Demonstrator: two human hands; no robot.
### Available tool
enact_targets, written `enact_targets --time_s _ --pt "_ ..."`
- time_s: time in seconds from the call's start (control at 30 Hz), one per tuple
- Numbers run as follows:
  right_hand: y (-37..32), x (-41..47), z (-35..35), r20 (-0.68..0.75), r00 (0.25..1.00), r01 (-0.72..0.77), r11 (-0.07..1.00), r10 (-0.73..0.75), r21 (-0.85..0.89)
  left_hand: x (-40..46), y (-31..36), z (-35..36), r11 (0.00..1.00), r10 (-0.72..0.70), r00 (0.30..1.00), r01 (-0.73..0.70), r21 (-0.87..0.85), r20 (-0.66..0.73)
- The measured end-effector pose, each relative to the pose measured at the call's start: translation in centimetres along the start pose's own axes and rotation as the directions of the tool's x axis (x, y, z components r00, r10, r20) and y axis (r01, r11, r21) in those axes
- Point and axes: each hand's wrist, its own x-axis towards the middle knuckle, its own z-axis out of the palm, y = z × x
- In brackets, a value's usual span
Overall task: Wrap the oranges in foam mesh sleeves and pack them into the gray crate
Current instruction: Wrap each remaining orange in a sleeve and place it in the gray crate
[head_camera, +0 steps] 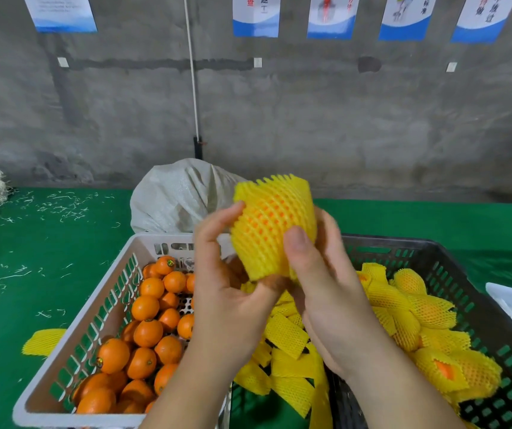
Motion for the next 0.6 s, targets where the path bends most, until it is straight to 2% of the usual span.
enact_targets --time_s 0.1,0.2,0.27,0.37,0.43,0.5,0.6 --pt "-0.1 -0.2 -0.5 0.040 0.992 -0.123 0.979 0.118 0.161 -1.2 -1.6 -0.7 0.994 -0.081 0.995 0.076 0.081 0.054" --pt "0.9 -0.4 -1.8 0.014 0.977 -0.211 0.946 0.214 0.245 -2.1 -2.8 -1.2 0.971 -0.039 0.989 0.003 0.241 0.145" --pt "2.2 -0.2 -2.8 -0.046 0.952 -0.279 0.923 0.301 0.266 -2.6 -3.6 -1.5 0.953 -0.077 0.974 0.009 0.304 0.212" --pt "4.2 0.6 -5.2 -0.206 0.884 -0.354 0.889 0.420 0.291 -3.7 -5.5 -2.7 0.913 -0.246 0.922 0.117 0.391 0.298" --pt "5.0 1.1 -7.6 -0.317 0.846 -0.309 0.879 0.429 0.363 -4.6 -7.1 -4.6 0.872 -0.390 0.892 0.277 0.403 0.230" --pt "5.7 1.5 -10.5 -0.425 0.792 -0.245 0.866 0.438 0.437 -5.7 -9.0 -7.0 0.765 -0.524 0.847 0.423 0.486 0.089" --pt "8.2 1.3 -14.6 -0.543 0.654 -0.073 0.758 0.528 0.648 -7.4 -11.6 -10.6 0.558 -0.557 0.829 0.421 0.715 -0.053"
